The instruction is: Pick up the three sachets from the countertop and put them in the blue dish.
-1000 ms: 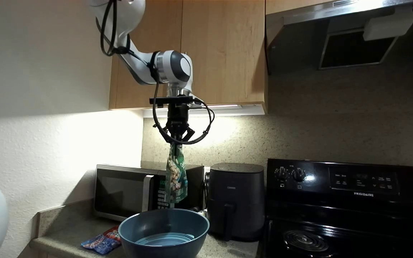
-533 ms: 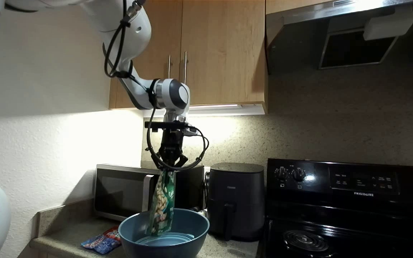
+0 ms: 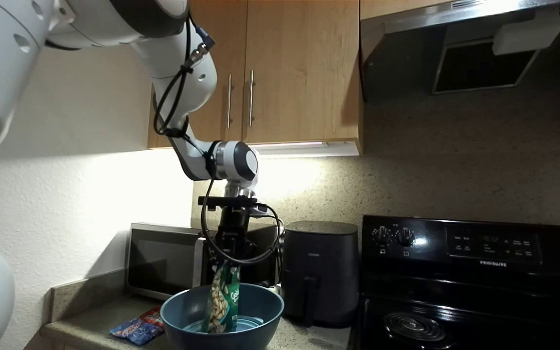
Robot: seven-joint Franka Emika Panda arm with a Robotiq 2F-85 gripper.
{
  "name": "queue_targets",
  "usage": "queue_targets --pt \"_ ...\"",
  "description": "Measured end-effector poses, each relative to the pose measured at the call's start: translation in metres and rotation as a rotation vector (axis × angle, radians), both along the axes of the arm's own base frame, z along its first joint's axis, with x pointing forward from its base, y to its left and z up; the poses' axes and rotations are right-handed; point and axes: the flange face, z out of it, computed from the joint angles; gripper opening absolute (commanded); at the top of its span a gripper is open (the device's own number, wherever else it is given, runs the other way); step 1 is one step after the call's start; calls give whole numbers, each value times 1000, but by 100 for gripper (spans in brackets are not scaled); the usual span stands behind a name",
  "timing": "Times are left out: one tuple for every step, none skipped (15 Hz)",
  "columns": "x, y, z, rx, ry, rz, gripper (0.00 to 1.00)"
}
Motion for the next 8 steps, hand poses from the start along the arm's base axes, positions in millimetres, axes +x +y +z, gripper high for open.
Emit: queue_targets --pt "2 0 2 -2 -5 1 65" --pt "4 0 6 -1 -15 2 70" --pt "7 2 11 -1 -28 5 78" --pt "10 5 19 -4 -46 14 84" --pt "14 10 29 -12 -70 31 89" --pt "18 17 40 -24 -96 55 97" --pt "20 27 53 -37 -125 84 99" --pt "21 40 66 -47 -154 117 100"
